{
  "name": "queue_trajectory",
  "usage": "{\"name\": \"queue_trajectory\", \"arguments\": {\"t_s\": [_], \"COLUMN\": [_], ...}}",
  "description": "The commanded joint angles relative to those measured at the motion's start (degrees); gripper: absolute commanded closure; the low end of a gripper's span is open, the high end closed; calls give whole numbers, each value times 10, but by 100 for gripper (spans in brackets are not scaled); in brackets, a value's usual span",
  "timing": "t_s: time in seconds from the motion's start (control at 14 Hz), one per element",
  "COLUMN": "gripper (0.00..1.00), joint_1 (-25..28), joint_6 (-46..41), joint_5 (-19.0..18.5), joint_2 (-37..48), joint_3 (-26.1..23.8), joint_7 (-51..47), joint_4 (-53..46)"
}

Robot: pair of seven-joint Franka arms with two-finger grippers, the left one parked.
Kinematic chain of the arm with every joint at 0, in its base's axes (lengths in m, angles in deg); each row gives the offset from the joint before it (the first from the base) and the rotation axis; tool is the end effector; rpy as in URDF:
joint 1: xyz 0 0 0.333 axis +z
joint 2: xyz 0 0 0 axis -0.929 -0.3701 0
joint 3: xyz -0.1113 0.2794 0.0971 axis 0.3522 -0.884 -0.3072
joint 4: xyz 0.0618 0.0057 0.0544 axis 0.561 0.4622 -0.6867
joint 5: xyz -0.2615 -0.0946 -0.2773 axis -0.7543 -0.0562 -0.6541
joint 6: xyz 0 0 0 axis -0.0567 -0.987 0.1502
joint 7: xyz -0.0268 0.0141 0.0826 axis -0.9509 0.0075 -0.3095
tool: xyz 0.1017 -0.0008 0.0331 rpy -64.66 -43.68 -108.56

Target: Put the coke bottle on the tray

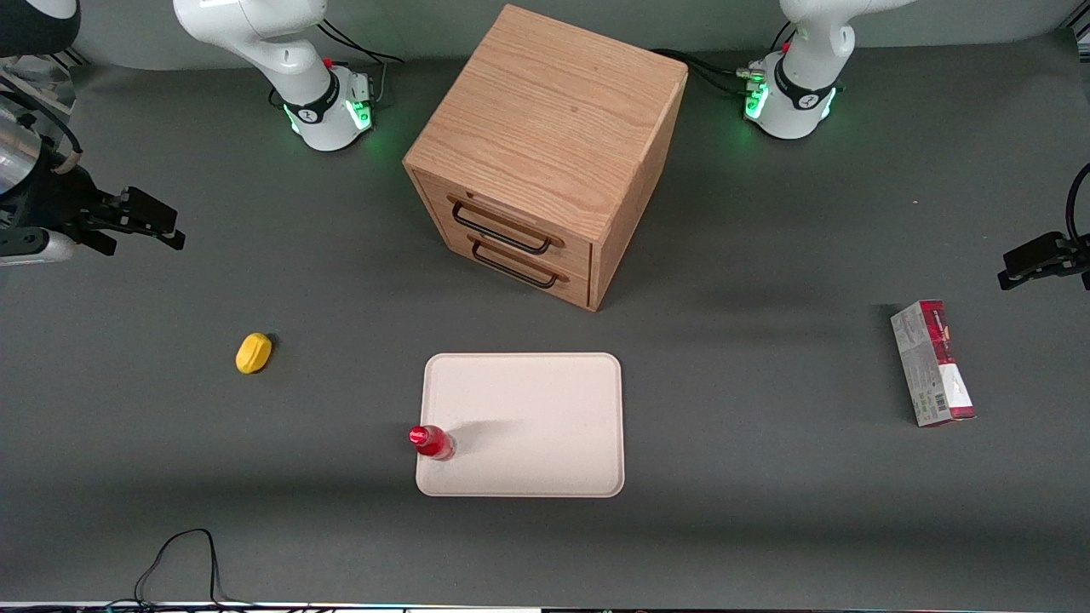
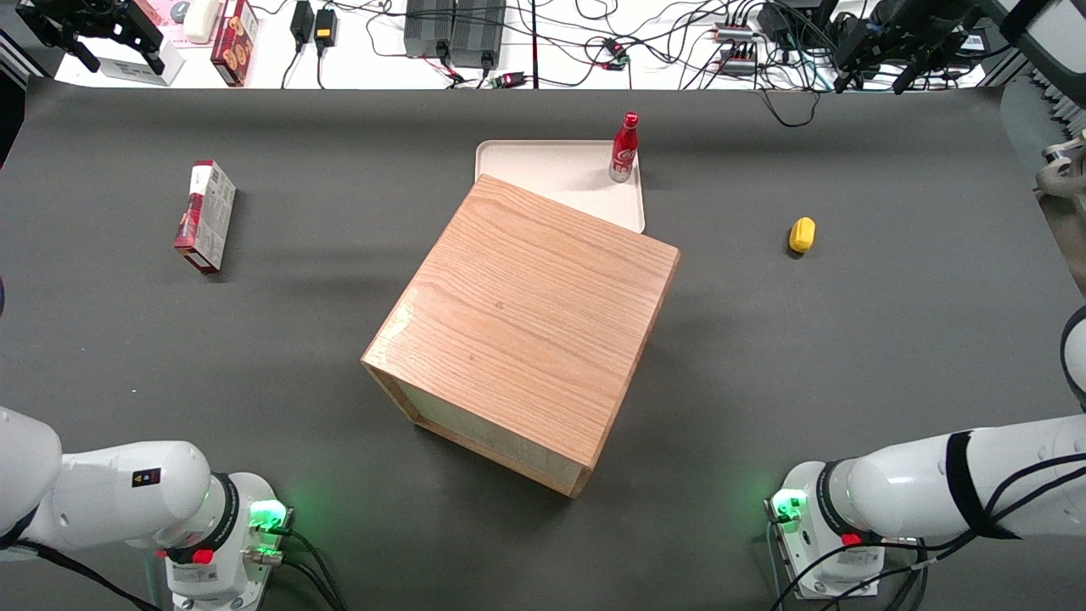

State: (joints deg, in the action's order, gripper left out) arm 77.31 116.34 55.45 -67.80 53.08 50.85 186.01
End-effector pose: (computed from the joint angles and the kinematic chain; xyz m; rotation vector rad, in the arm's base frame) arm 0.5347 0.0206 0.6133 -3.1026 -0.0112 -0.0133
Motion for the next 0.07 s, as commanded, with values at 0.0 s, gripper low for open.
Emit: {"name": "queue_trajectory", "arguments": {"t_s": [0.0], "gripper": [0], "joint_1": [4], "joint_6": [-2], "joint_5": [-12], "joint_2": [10], "joint_3": [-3], "joint_7": [-19], "joint_4": [6]}}
